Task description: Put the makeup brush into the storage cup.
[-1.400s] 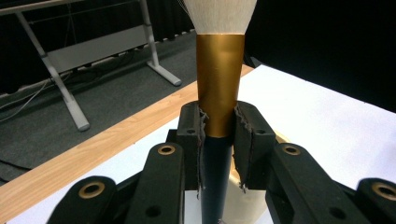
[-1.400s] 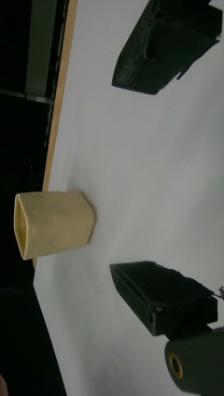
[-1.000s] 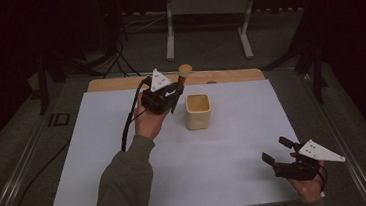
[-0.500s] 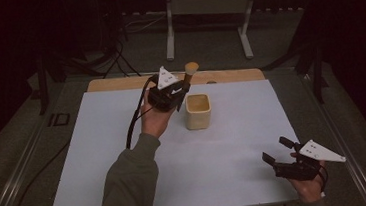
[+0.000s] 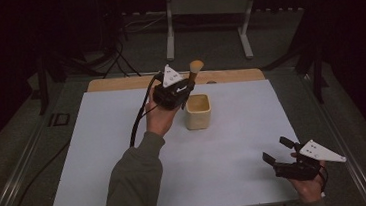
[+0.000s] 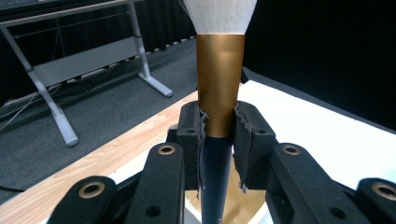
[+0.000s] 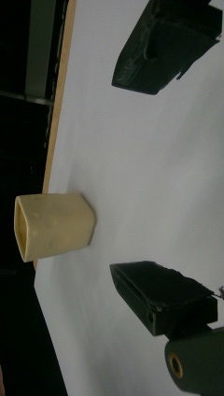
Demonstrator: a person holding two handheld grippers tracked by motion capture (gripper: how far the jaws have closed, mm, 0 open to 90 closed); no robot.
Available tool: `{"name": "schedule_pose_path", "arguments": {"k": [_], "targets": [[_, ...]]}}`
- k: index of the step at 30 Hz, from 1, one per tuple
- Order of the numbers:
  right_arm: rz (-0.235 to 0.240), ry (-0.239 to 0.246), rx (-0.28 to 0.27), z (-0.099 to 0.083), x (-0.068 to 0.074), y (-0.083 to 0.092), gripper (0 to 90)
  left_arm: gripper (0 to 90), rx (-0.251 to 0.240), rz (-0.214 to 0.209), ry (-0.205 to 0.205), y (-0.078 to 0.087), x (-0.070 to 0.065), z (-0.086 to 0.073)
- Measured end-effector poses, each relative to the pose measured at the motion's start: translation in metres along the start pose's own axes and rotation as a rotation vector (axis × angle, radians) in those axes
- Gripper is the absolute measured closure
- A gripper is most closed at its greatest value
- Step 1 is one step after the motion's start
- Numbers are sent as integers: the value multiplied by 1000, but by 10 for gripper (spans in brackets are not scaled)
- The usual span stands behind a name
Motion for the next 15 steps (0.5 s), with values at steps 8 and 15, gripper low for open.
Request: {"name": "schedule_pose_path", "arguments": {"k": [8,15], "targets": [[-4,-3,-5,0,-1,2,96,743,-4,-15,10,-8,-6,1],[-4,-5,-5,0,-1,2,96,743,-1,-21,16,-15,-9,0]]}}
Point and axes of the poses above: each handheld gripper's, and its own axes: y roughly backward along the jaws, z roughly out of its top, x roughly to its left, the point moved 4 cm from there along -y, roughly forward along the jaws, and after that the axes turned 13 degrees about y, right-handed, at the moved point
